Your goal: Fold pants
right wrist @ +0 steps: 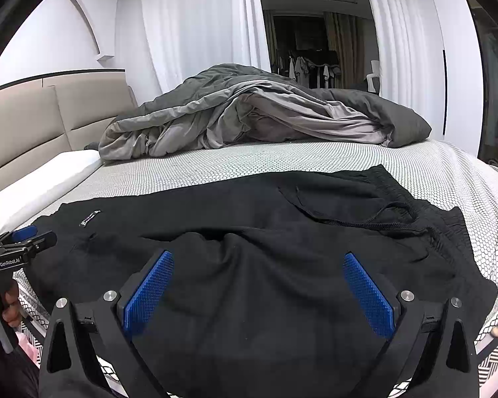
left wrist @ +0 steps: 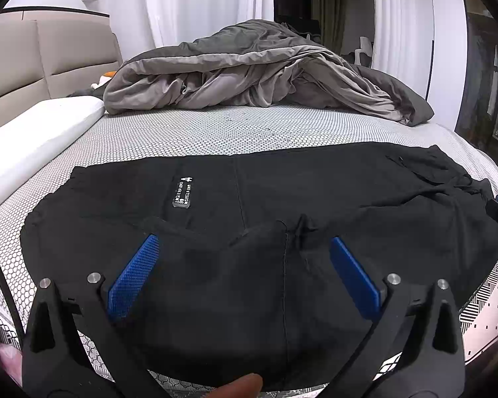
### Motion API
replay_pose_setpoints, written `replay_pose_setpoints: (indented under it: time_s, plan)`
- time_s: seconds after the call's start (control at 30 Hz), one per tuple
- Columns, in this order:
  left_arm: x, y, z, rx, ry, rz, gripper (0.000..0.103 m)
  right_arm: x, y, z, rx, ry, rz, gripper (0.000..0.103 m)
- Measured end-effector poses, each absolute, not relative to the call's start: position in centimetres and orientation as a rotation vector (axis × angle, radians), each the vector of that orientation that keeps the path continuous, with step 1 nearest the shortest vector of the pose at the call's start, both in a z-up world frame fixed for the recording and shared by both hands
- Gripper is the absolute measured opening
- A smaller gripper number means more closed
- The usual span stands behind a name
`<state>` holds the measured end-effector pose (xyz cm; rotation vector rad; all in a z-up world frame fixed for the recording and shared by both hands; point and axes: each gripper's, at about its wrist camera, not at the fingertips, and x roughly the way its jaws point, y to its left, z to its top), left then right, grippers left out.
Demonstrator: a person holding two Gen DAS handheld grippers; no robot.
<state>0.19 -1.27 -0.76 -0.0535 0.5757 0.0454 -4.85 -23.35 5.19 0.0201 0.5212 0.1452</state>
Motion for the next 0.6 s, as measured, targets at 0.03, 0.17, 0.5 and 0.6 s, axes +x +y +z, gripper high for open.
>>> replay_pose_setpoints:
  time_s: [0.03, 0.17, 0.5, 0.6]
  plan:
    - [0.21, -1.23, -0.77, -0.053, 0.576, 0.045, 0.102, -4.90, -23.38, 5.22, 0.019, 0.521, 0.145, 0.103]
    - [0.18, -1.30, -0.79, -0.054, 0.575, 0.045, 0.102, -4.85, -23.37, 5.18, 0.021, 0.522, 0.146, 0.103]
    - [0.17, -1.34, -0.80, -0.055, 0.575, 0.046, 0.102, -4.80, -23.39, 5.22, 0.020, 0.522, 0.145, 0.103]
    - [0.17, -1.35, -0.80, -0.053, 0.574, 0.046, 0.102, -4.81, -23.37, 5.23, 0.019, 0.522, 0.147, 0.103]
